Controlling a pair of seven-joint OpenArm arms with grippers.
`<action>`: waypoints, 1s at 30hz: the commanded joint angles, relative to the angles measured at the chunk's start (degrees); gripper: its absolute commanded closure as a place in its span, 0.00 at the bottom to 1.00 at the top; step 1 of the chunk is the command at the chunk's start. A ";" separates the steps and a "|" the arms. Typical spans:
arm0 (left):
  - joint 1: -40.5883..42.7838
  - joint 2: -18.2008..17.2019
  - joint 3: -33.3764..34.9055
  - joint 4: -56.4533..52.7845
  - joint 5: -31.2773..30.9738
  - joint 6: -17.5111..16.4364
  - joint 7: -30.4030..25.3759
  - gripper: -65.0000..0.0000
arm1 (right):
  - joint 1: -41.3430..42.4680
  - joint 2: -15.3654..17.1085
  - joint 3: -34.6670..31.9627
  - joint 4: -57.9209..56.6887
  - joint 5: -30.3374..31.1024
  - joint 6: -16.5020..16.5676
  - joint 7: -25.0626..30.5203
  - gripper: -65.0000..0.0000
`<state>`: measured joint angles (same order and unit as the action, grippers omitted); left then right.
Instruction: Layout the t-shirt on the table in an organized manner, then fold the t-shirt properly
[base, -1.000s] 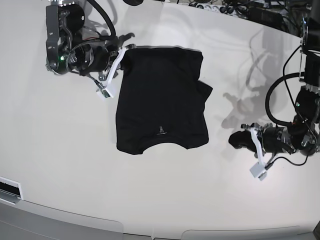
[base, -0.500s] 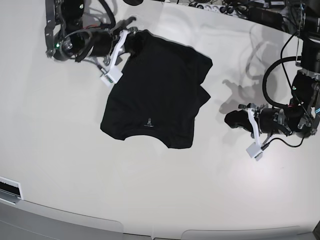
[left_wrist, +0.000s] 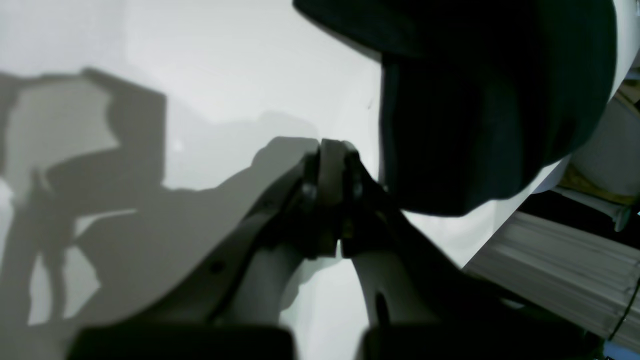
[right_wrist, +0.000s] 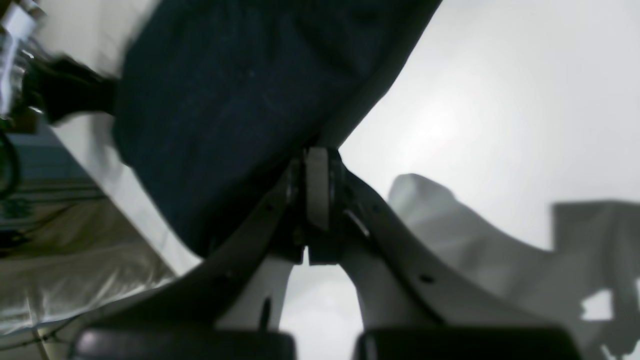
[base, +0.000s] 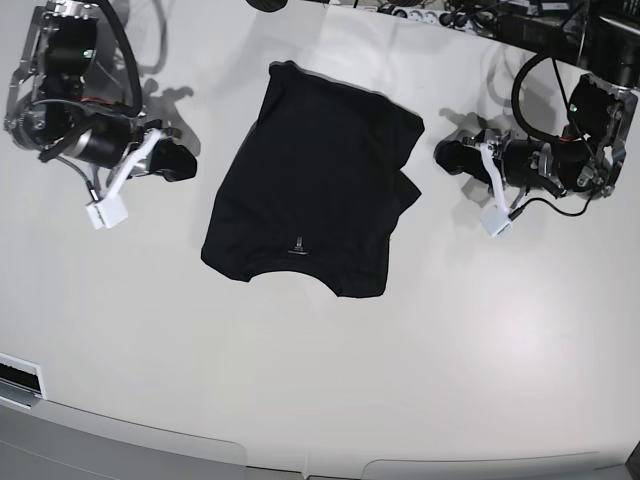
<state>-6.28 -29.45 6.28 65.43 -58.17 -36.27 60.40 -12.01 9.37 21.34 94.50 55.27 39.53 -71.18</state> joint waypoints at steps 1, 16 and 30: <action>0.04 -0.15 -0.52 0.85 -1.66 -1.33 -0.59 1.00 | 0.57 0.79 0.35 1.14 2.67 0.47 -0.33 1.00; 4.96 6.88 -0.42 1.09 -4.28 -3.73 7.58 1.00 | 0.92 1.31 0.37 1.42 6.27 0.47 -3.78 1.00; 2.25 -7.21 -0.42 5.81 -19.87 -3.73 16.26 1.00 | -12.94 0.61 11.08 25.86 18.53 0.47 -6.54 1.00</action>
<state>-3.36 -35.62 6.33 70.46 -76.97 -39.53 76.84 -25.02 9.61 32.32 119.35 72.10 39.68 -78.65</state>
